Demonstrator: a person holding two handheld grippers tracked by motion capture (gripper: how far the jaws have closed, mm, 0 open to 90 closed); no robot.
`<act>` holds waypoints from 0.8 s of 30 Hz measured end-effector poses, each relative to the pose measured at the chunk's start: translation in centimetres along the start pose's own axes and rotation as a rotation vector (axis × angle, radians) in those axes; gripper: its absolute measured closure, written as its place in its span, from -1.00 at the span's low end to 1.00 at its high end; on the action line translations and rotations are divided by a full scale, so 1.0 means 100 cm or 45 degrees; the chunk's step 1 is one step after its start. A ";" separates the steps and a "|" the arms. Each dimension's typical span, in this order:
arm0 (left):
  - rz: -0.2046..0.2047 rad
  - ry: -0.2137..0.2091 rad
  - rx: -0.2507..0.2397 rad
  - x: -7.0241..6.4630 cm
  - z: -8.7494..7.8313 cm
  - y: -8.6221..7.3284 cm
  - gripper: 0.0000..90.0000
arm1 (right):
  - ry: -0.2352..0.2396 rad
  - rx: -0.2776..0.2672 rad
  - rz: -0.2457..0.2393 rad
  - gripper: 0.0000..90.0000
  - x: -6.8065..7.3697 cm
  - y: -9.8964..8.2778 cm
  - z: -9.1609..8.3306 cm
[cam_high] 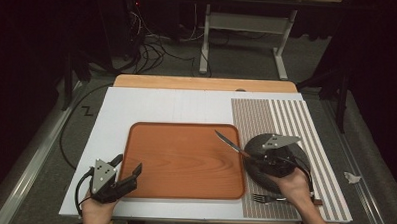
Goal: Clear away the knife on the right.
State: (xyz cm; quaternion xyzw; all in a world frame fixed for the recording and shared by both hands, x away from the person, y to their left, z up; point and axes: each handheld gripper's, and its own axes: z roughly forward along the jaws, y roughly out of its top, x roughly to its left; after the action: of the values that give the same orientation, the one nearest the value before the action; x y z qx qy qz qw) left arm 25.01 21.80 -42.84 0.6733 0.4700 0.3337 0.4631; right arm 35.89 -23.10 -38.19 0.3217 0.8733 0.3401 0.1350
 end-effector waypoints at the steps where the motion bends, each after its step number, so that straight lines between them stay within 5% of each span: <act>1: -0.001 0.000 0.000 0.000 0.000 0.000 -0.30 | 0.000 0.004 -0.005 0.75 0.002 0.001 0.002; 24: -0.003 -0.005 0.000 -0.001 0.001 0.000 -0.30 | 0.009 0.118 -0.042 0.75 0.035 0.013 0.041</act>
State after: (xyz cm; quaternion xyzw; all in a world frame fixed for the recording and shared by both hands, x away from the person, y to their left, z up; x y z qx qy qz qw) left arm 25.03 21.67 -42.88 0.6734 0.4698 0.3317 0.4645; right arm 35.72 -18.00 -40.35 0.3121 0.8938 0.2980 0.1224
